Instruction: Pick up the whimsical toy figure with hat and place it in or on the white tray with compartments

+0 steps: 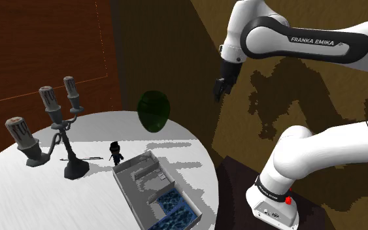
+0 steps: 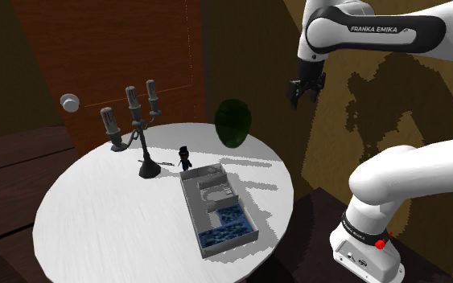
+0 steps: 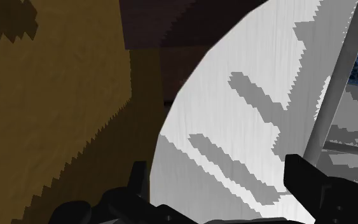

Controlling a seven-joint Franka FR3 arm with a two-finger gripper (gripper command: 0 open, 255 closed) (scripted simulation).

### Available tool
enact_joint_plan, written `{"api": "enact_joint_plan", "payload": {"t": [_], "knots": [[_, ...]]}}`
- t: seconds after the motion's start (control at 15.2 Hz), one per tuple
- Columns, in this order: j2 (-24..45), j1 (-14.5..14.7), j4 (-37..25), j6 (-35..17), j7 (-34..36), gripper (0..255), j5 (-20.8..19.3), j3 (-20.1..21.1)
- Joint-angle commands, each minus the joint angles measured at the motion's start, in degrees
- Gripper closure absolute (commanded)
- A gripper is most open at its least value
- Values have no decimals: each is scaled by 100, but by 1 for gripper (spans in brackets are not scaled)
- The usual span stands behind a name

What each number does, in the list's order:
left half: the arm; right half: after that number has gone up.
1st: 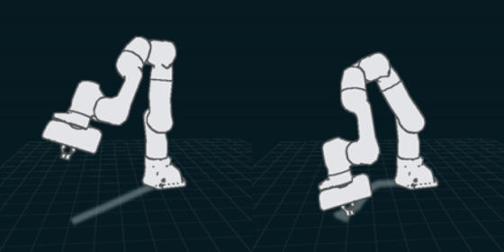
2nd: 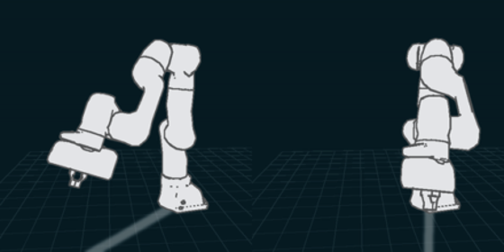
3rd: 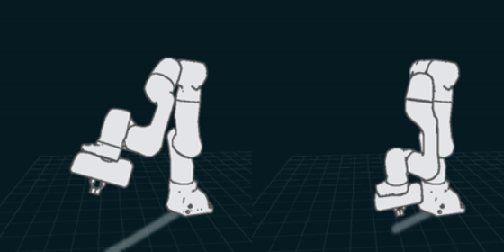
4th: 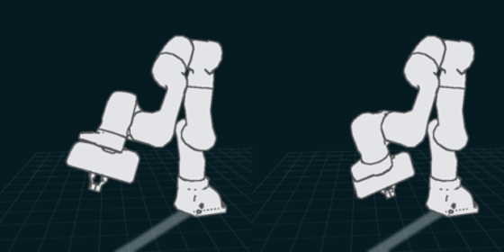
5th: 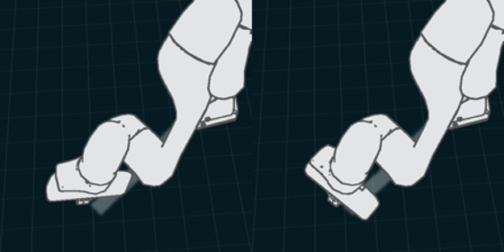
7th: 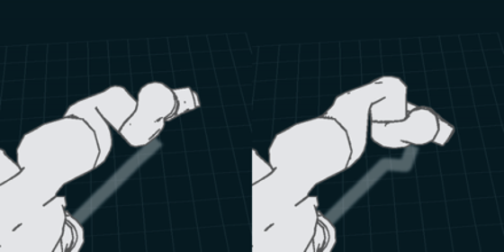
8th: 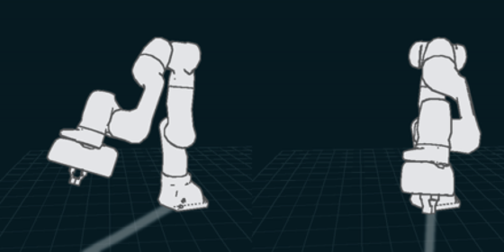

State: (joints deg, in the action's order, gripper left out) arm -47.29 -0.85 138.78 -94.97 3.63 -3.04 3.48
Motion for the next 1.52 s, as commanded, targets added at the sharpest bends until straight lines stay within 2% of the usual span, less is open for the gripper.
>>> {"api": "enact_joint_plan", "payload": {"t": [0.0,0.4,0.79,1.12,1.45], "knots": [[0,0,0,0,0,0,0,0],[1108,168,-361,-612,422,0,145,551],[2319,261,-954,-1077,873,0,91,1085],[3395,323,-1622,-1315,1299,0,-144,1501],[4535,450,-2452,-1387,1766,0,-556,1841]]}}
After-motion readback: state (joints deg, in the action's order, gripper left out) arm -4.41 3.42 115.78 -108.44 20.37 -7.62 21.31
